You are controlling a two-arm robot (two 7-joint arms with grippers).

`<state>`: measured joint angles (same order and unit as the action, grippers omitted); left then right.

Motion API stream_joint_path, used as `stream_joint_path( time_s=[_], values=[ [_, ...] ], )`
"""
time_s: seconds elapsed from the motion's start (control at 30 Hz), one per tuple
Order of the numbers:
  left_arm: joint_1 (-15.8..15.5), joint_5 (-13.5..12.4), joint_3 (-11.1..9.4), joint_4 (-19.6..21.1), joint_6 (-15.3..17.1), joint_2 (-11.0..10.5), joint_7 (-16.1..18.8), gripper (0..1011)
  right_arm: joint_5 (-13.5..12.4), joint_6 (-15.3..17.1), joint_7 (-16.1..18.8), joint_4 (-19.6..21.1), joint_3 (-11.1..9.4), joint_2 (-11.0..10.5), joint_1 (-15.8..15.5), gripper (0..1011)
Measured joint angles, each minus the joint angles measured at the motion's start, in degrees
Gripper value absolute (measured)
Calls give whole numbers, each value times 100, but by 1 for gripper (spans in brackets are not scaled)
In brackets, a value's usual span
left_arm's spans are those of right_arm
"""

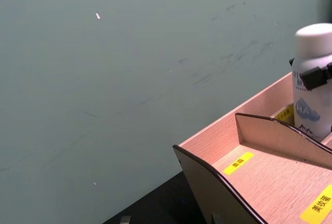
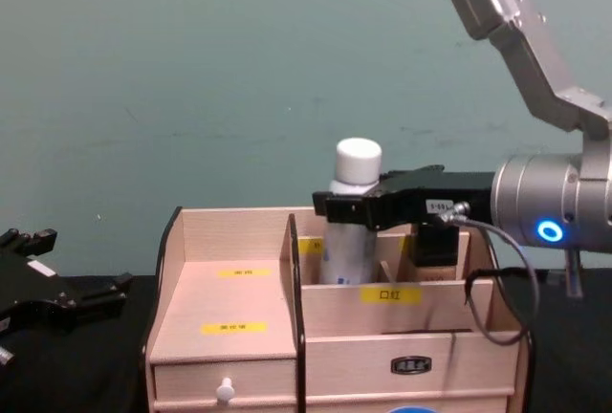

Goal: Pick up the facial cleanser and watermelon frost from the table and place them into the tiered storage box.

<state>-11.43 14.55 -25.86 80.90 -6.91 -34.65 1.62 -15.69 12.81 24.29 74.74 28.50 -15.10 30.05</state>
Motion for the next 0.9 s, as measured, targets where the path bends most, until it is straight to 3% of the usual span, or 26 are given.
stream_joint_path(
  time_s=[0.4, 0.77, 0.87, 0.9],
  values=[
    [0, 0, 0, 0, 0, 0, 0, 1010, 78, 53, 17, -297, 57, 59, 57, 602],
    [0, 0, 0, 0, 0, 0, 0, 1010, 75, 54, 14, -281, 53, 57, 53, 601],
    [0, 0, 0, 0, 0, 0, 0, 1010, 70, 53, 13, -275, 51, 56, 53, 645],
    [0, 0, 0, 0, 0, 0, 0, 1010, 69, 53, 13, -274, 51, 56, 52, 703]
  ],
)
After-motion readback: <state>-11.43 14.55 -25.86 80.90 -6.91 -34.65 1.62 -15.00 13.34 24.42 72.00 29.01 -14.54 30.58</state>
